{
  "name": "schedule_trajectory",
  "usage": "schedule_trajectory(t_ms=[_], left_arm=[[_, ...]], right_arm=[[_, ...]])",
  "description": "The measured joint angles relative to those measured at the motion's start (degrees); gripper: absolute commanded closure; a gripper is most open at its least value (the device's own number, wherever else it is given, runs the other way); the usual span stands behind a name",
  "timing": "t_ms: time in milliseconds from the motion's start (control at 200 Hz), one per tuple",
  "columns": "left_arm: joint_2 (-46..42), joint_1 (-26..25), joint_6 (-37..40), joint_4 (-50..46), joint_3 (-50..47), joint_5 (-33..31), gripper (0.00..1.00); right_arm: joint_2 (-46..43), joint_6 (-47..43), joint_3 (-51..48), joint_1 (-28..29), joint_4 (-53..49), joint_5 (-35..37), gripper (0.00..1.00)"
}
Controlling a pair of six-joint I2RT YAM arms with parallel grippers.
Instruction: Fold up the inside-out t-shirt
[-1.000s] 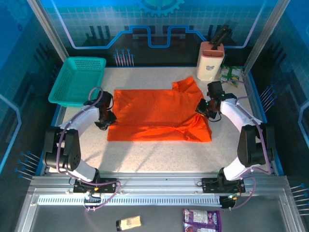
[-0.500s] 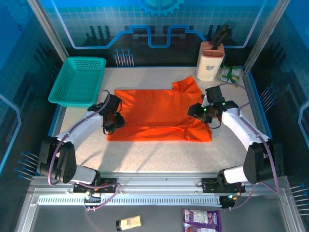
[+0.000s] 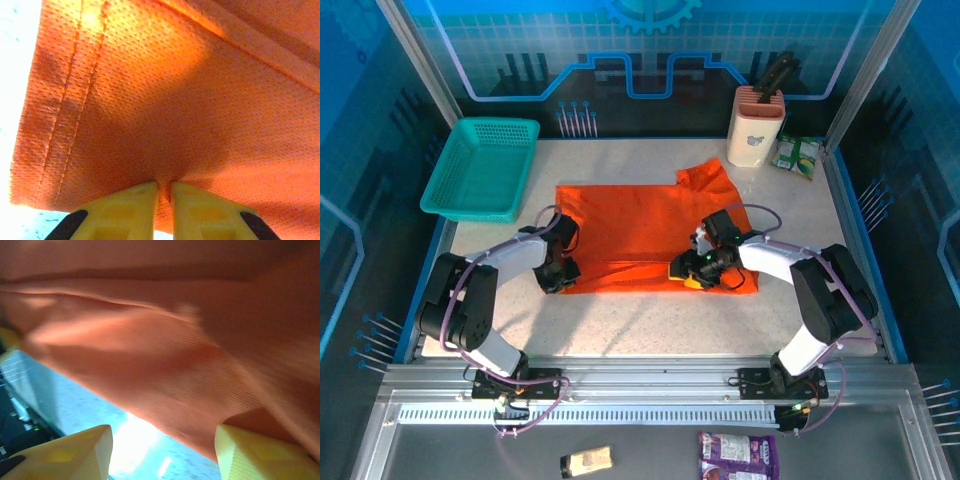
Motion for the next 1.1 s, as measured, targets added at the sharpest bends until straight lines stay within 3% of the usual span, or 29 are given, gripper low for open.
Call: schedule_trajectory(t_ms=[355,685,1101], left_arm=[[-0.3,2.1,0.0,0.3,-0.3,1.2,0.85],[-8.2,0.9,0.1,-0.2,2.6,2.9,0.81],[-8.1,-2.1,0.0,0.4,3.9,6.3,0.8]], right_arm=[[-1.6,0.2,-2.4,-2.0,0.4,0.9,0.42],[-13.7,1.2,-0.2,-7.0,-7.2,6.8,0.46],[-4.7,8.1,0.1,-9.2,-3.8,8.4,0.46]])
